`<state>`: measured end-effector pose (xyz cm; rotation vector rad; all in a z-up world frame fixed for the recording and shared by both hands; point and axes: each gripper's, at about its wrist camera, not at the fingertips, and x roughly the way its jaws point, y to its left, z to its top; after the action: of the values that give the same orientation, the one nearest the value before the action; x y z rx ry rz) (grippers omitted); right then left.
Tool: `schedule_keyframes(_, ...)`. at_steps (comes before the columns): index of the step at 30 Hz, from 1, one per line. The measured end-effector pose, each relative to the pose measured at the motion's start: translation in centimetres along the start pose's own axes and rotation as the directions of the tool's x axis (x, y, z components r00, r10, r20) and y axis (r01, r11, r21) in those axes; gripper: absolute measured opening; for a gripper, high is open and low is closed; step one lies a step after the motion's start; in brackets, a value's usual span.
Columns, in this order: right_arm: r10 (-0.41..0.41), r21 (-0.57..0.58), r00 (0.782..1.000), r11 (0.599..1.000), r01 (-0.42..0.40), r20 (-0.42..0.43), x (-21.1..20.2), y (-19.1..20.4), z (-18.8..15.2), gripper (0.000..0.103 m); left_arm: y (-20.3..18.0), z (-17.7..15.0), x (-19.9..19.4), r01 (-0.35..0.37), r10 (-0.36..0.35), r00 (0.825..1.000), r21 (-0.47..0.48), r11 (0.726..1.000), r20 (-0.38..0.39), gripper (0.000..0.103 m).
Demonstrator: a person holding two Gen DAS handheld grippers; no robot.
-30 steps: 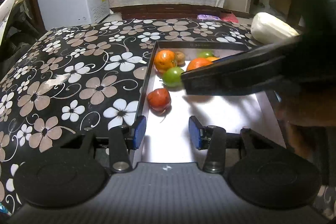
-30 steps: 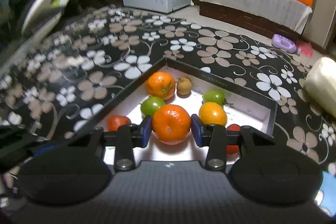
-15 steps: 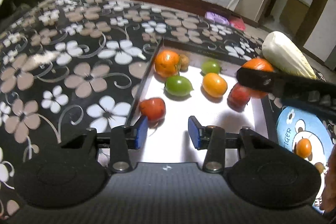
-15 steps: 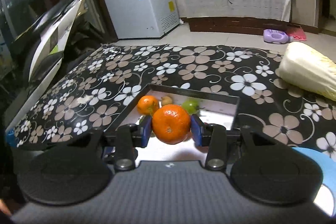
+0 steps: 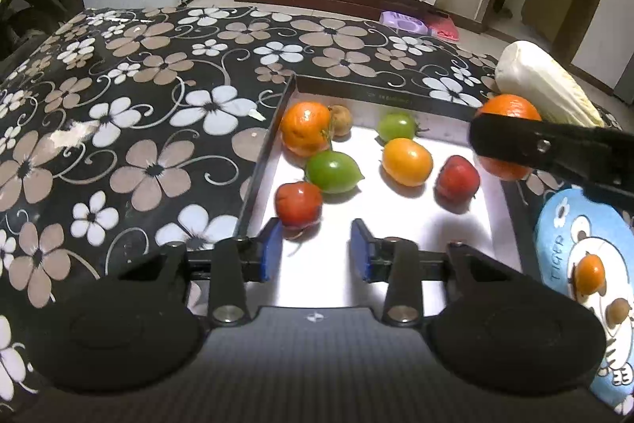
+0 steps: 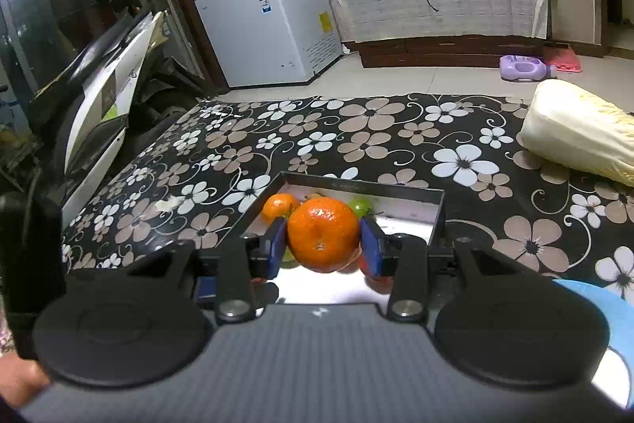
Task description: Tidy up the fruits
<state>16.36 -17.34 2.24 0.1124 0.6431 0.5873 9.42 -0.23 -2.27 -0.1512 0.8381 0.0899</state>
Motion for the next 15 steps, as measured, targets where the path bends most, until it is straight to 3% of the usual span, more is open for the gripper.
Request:
schedule_keyframes(2,-0.004,0.002,1.000,1.000,0.004,0.001,0.0,-0.1,0.0,0.043,0.4,0.3,0.2,0.006,-0.006,1.000,-0.007,1.000,-0.001,0.033)
schedule_keyframes(6,-0.008,-0.004,1.000,1.000,0.008,-0.007,0.2,0.0,-0.2,0.043,1.0,0.9,0.8,0.012,-0.012,1.000,-0.012,1.000,0.006,0.013)
schedule_keyframes(11,-0.008,-0.012,1.000,1.000,0.008,-0.015,0.4,0.2,-0.3,0.043,1.2,1.1,0.9,0.018,-0.018,1.000,-0.026,0.999,0.002,0.010)
schedule_keyframes(15,-0.011,-0.008,1.000,1.000,0.011,-0.020,0.4,0.0,-0.4,0.043,1.3,1.0,0.8,0.025,-0.025,1.000,-0.026,0.999,-0.002,0.013)
